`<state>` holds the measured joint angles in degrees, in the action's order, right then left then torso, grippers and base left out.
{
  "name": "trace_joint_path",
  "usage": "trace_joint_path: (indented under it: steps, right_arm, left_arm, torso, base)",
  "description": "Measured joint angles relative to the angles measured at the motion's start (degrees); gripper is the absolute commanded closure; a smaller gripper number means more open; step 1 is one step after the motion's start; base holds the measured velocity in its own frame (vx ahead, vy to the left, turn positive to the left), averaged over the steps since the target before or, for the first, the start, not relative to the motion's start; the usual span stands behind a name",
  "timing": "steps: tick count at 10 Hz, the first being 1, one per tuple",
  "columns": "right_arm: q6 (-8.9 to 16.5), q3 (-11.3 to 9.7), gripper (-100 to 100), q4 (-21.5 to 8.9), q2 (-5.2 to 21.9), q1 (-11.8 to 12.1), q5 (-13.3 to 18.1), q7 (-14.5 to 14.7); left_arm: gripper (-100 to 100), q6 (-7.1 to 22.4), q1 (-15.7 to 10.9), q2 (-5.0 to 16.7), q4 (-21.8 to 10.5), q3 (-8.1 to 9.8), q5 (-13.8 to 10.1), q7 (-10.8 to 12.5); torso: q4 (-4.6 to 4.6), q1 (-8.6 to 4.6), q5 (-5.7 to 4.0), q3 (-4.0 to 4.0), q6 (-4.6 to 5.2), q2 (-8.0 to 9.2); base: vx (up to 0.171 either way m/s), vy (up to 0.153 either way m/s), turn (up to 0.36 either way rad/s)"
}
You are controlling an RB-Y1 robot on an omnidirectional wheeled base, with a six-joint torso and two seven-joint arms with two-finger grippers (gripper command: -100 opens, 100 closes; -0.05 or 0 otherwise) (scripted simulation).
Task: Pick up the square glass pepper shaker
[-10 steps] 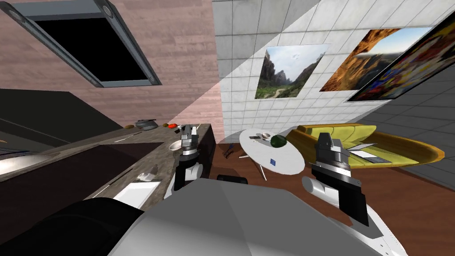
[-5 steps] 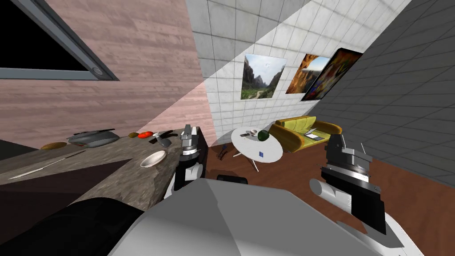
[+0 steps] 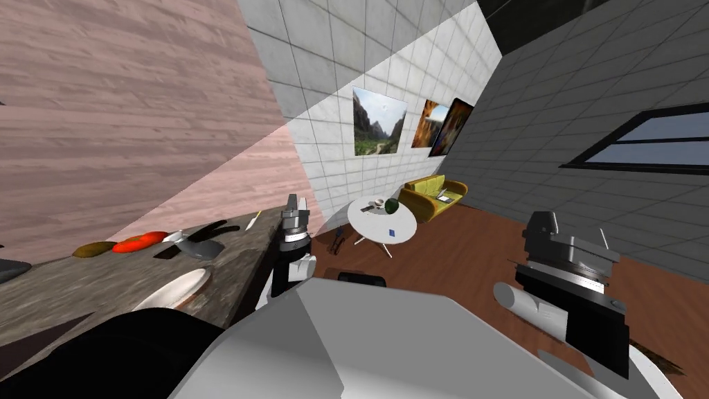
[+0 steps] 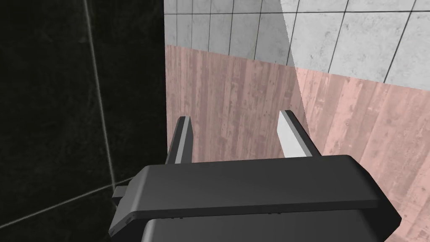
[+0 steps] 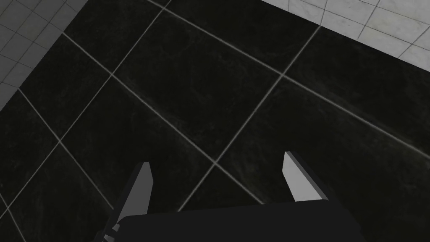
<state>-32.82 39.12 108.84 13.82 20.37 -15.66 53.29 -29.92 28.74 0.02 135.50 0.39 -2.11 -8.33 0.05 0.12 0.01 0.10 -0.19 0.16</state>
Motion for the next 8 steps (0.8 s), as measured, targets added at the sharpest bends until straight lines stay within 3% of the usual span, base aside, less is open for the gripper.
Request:
trace_joint_path:
  steps: [5, 7, 8]
  right_arm:
    - [0.1, 6.5, -100, -4.7, 0.9, -1.3, -0.9, 6.4]
    - [0.5, 7.2, -100, -4.4, 0.7, -1.3, -1.0, 7.8]
    - [0.3, 8.5, -100, -6.0, 0.6, -1.8, -1.0, 9.3]
  left_arm:
    - [0, 0.0, 0.0, 0.0, 0.0, 0.00, 0.0, 0.0]
    - [0, 0.0, 0.0, 0.0, 0.0, 0.00, 0.0, 0.0]
    - [0, 0.0, 0.0, 0.0, 0.0, 0.00, 0.0, 0.0]
  torso:
    - [-0.02, -0.01, -0.01, -0.05, 0.00, -0.09]
    - [0.01, 0.00, 0.00, 0.01, -0.01, 0.02]
    - [0.00, 0.00, -0.01, -0.01, 0.00, -0.03]
  base:
    - [0.034, 0.000, -0.437]
    - [0.018, 0.003, -0.457]
    - [0.045, 0.016, -0.485]
